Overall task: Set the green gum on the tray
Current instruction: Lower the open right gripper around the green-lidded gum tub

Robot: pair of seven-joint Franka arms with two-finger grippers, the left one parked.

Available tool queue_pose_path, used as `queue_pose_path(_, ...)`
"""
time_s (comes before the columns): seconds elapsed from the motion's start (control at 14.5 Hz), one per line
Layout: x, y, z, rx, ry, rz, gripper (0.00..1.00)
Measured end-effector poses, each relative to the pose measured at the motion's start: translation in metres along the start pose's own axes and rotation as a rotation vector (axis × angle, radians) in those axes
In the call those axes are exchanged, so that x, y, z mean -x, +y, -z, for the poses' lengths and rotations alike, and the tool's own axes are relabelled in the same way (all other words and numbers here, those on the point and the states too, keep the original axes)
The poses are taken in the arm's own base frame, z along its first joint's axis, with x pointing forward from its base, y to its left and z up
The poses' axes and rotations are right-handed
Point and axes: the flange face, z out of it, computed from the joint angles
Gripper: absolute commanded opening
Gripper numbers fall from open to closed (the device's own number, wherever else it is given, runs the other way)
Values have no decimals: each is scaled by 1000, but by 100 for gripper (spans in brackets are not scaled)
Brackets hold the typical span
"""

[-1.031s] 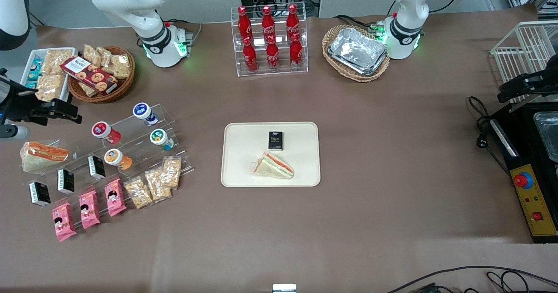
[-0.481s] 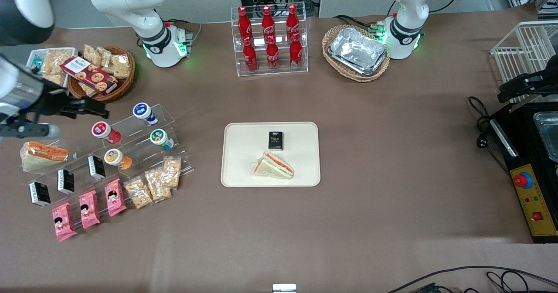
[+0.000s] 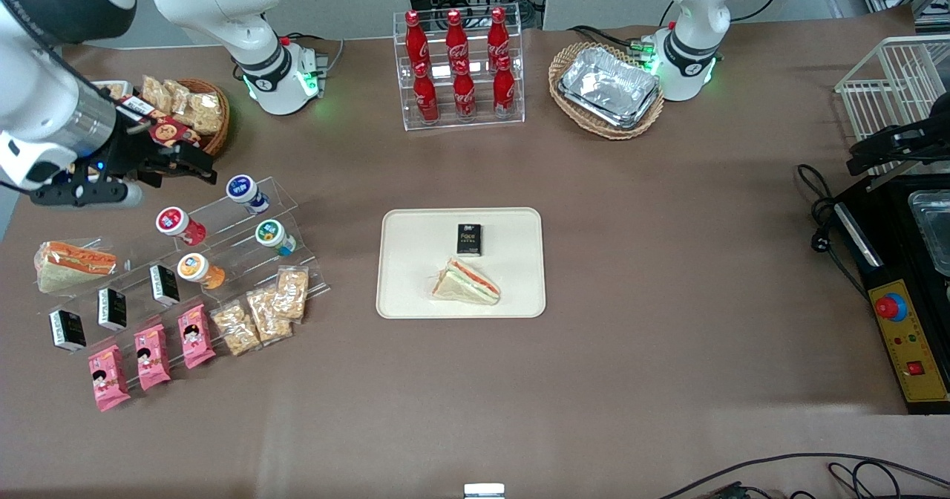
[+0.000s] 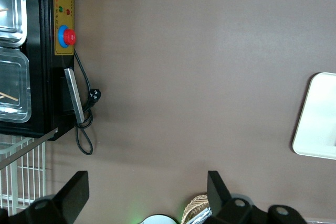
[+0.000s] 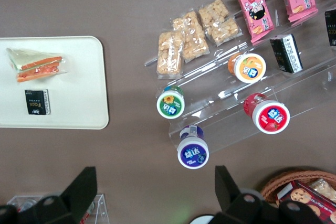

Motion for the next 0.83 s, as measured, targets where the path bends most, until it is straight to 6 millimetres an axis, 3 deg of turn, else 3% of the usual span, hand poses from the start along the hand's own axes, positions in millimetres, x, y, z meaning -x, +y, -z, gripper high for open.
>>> queue_pose_path(0.21,15,6,-12,2,34,2,100)
queue_pose_path(0.83,6,8,-96,51,81,67,99)
